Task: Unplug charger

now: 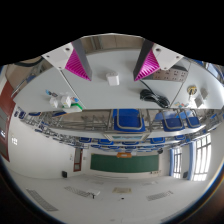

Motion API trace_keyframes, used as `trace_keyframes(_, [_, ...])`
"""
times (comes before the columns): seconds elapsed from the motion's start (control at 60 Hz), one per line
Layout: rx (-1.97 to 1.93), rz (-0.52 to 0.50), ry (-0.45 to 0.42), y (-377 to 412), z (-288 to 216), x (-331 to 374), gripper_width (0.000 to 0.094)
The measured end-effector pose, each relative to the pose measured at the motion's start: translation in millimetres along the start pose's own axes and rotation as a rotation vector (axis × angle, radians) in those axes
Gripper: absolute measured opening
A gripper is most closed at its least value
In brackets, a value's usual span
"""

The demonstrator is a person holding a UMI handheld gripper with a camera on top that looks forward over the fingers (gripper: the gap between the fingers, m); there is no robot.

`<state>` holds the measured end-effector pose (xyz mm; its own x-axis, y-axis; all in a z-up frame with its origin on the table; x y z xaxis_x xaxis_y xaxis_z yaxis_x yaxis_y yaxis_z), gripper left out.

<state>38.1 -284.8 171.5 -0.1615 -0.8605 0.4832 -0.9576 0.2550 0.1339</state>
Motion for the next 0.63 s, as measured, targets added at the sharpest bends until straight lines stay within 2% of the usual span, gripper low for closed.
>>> trace_keyframes(0.317, [0.035, 0.048, -0.025, 11, 36, 138, 0.0855])
trace_keyframes(0.633, [0.03, 0.038, -0.033, 20, 46, 174, 0.0854])
Point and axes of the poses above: the point between the fingertips, and its own axes, seen from behind it with the camera up: y to the left, z down, x backward, against the way the camera looks, the point moved 8 cm from there along x, backward, against the way the camera looks, and after that the axes turned 14 degrees about -x, right-handed, at the moved point
